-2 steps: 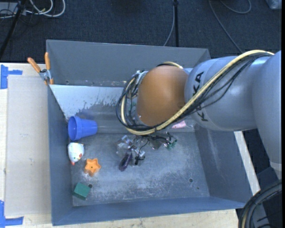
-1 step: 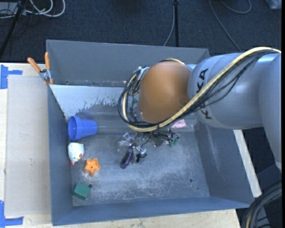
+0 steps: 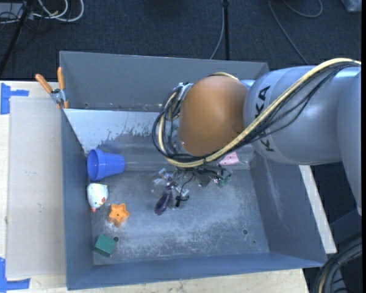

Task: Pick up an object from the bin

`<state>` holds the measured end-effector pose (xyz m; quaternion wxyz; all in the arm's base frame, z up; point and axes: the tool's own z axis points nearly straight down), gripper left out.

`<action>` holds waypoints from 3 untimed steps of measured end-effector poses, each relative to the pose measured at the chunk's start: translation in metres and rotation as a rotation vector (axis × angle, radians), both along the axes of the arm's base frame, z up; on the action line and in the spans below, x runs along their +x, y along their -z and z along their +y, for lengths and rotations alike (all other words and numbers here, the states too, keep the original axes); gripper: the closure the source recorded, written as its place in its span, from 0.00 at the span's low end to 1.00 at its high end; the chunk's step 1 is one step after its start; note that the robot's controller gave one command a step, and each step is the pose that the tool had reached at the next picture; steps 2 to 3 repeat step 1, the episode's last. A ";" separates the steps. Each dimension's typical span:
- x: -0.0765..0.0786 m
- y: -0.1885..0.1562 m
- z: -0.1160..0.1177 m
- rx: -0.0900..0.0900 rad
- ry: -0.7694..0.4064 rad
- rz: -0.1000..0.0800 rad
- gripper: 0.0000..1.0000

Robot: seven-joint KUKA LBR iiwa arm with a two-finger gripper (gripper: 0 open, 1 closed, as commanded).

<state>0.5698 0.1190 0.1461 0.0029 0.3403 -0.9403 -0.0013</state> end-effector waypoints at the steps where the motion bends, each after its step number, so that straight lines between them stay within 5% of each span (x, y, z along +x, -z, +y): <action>1: -0.001 -0.007 0.000 -0.001 0.001 0.007 1.00; 3: -0.001 -0.007 0.000 -0.001 0.001 0.007 1.00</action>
Offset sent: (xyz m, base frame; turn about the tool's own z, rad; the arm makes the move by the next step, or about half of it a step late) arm -0.0001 0.0000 0.0407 0.0000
